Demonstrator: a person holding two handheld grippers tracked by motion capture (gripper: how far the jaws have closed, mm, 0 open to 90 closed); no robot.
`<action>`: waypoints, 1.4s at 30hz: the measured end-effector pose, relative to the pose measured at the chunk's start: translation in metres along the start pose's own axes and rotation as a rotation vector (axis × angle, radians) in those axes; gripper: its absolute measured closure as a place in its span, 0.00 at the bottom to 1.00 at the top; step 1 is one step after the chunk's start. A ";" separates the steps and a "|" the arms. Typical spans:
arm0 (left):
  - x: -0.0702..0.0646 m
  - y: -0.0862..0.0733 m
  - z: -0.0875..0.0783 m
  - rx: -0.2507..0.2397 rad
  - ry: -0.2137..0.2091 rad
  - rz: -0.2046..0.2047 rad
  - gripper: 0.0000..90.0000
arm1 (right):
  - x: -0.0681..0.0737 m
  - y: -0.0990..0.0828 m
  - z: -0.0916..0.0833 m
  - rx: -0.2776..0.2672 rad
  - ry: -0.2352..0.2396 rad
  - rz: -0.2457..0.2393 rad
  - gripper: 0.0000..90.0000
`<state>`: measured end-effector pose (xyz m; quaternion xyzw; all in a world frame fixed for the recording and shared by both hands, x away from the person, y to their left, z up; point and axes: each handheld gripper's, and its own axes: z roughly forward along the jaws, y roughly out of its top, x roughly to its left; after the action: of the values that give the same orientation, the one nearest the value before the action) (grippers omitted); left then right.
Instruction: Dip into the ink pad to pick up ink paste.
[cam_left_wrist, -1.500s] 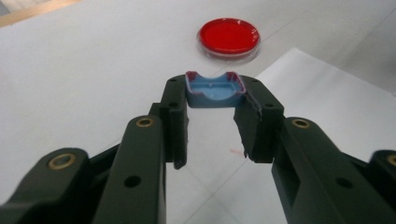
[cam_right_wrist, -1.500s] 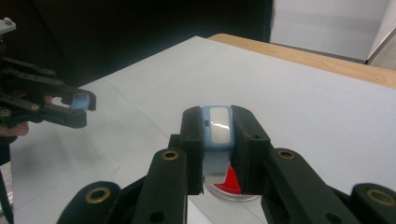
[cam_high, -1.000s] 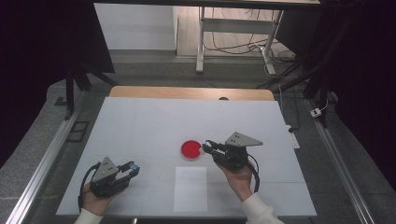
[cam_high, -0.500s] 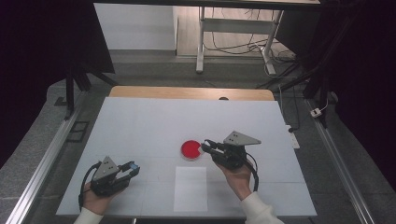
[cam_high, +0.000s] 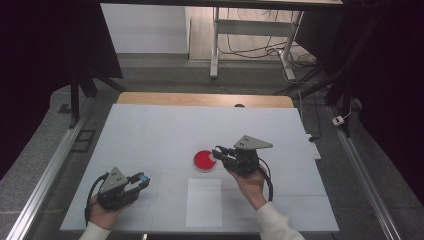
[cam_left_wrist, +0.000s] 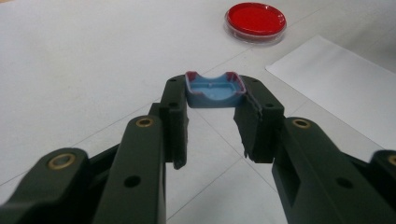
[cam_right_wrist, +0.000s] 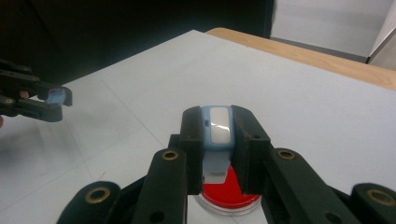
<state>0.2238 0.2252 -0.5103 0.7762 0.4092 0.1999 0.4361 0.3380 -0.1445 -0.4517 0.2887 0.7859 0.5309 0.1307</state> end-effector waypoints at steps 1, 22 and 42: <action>0.000 0.000 0.000 0.000 0.000 0.000 0.72 | -0.001 0.000 0.002 0.010 0.001 -0.003 0.83; -0.004 -0.001 0.003 0.009 -0.009 0.002 0.72 | -0.008 -0.007 0.039 0.110 -0.024 -0.030 0.83; -0.002 -0.002 0.003 0.006 -0.006 -0.003 0.72 | -0.012 -0.012 0.061 0.171 -0.038 -0.062 0.83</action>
<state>0.2237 0.2221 -0.5134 0.7774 0.4095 0.1958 0.4355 0.3754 -0.1086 -0.4882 0.2840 0.8343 0.4522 0.1369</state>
